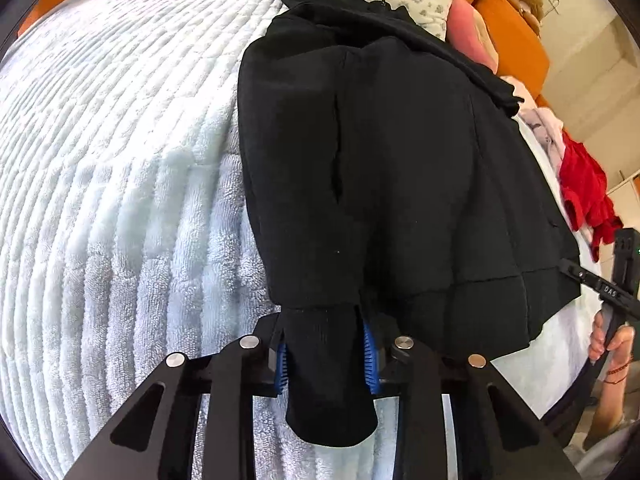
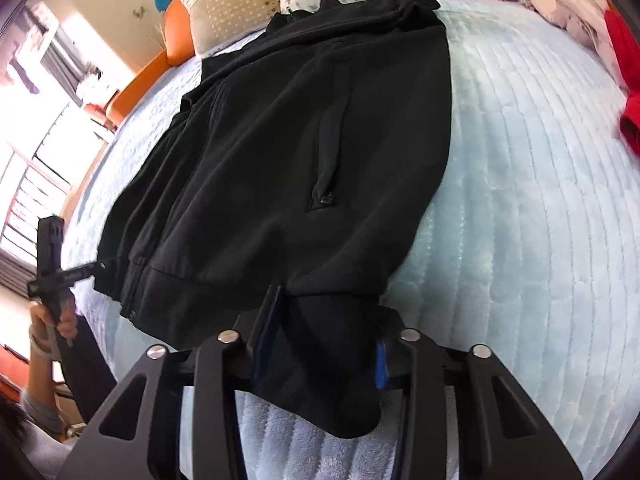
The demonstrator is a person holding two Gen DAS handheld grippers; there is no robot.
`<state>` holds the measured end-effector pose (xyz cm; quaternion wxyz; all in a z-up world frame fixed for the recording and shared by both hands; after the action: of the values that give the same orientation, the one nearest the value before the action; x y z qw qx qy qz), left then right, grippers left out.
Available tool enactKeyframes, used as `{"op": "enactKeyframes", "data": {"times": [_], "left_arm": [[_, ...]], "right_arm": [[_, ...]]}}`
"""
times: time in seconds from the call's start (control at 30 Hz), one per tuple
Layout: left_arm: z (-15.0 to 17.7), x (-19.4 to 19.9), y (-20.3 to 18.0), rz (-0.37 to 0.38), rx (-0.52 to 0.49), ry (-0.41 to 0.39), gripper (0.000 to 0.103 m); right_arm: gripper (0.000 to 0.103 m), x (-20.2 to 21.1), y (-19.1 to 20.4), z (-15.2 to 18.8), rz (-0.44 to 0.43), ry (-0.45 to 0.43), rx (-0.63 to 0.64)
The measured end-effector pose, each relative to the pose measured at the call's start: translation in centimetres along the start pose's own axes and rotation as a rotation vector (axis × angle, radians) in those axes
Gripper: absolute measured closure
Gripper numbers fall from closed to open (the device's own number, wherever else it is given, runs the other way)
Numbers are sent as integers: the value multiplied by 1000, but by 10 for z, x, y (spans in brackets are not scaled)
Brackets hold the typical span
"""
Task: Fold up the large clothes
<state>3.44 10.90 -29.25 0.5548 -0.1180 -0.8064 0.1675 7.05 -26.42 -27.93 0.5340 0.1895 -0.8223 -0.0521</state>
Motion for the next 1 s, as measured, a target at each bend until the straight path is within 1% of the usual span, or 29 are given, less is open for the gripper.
{"op": "enactKeyframes", "data": {"times": [0.07, 0.1, 0.17, 0.3, 0.37, 0.47, 0.57, 0.67, 0.77, 0.87, 0.93, 1.0], "left_arm": [[0, 0, -4, -41, -31, 4, 75], [0, -1, -7, -49, -42, 6, 79], [0, -1, -10, -63, -58, 10, 82], [0, 0, -13, -71, -68, 10, 87], [0, 2, -15, -81, -79, 7, 88], [0, 6, -22, -74, -89, -5, 88], [-1, 18, -23, -67, -87, -34, 89], [-3, 30, -21, -30, -54, -65, 89], [-2, 39, -21, -14, -40, -90, 89], [0, 49, -21, 2, -40, -102, 89], [2, 58, -16, -7, -58, -107, 89], [2, 61, -19, -8, -66, -112, 89]], "right_arm": [[75, 0, 2, 0, 0, -3, 11], [77, 0, 4, 0, 3, -5, 14], [81, 0, 5, -1, 5, -8, 23], [86, 3, 5, -1, 2, -14, 24], [89, 5, 4, -1, 0, -20, 27], [93, 11, 6, -5, 2, -38, 33], [94, 20, 5, -6, 2, -57, 36], [95, 28, 2, -7, 3, -71, 34], [95, 35, -1, -6, 2, -83, 29], [95, 41, -3, -6, 0, -92, 19], [95, 45, -2, -5, 4, -97, 21], [96, 49, -2, -3, 9, -103, 23]]}}
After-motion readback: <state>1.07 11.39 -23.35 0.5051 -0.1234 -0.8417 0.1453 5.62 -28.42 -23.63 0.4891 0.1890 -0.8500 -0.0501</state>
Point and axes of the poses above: each gripper's, at about its wrist camera, not at the fingertips, and x roughly against the way its jaws point, y to its left, z to its underside, the point moved 7 cm from there along -x, roughly the way its jaws point, and after that the axes turned 5 degrees about z, right-handed, at the moved point
